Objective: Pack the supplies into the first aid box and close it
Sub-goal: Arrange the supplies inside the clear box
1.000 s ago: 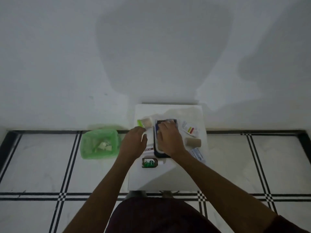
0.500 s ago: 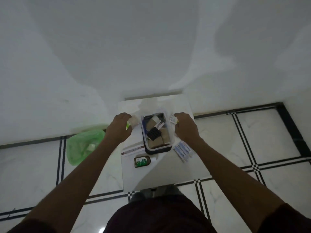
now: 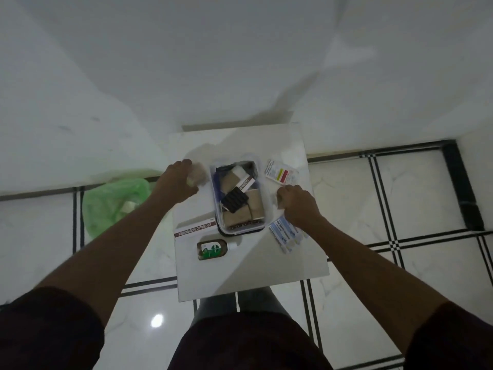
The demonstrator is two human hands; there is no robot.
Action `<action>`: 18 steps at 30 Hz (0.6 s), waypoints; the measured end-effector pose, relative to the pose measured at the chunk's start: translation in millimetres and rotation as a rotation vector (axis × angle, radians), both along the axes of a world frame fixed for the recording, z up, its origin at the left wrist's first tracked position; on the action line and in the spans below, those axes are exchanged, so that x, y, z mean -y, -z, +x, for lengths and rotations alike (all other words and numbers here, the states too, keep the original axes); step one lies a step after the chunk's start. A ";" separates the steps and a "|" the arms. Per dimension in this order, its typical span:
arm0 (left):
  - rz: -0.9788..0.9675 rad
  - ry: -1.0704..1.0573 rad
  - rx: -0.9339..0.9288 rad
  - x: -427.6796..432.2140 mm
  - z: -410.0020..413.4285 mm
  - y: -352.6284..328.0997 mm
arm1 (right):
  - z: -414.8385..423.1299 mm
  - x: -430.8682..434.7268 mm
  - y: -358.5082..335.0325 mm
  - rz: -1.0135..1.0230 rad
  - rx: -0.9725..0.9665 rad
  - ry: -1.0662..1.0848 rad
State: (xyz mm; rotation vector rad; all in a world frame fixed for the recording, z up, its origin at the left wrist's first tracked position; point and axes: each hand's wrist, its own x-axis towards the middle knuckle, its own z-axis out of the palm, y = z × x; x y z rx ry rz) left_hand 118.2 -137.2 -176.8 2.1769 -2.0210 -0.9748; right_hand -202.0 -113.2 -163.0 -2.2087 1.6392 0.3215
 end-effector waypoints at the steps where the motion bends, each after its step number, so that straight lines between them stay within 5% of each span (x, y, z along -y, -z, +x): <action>1: -0.024 -0.027 -0.018 -0.5 -0.9 -0.4 | -1.5 1.0 0.8 -0.007 0.008 -0.005; 5: -0.191 -0.135 -0.066 0.2 -2.6 -24.9 | -3.7 8.7 -14.2 -0.075 0.030 0.012; 10: -0.398 -0.077 -0.185 2.3 -4.1 -74.5 | 9.6 3.5 -75.5 -0.409 0.227 -0.002; 13: -0.350 0.125 -0.236 13.1 -32.7 -89.4 | 39.5 -15.9 -82.1 -0.464 0.358 -0.194; 18: -0.278 0.314 -0.208 17.1 -69.0 -74.7 | 60.4 -22.1 -39.5 -0.512 0.241 -0.330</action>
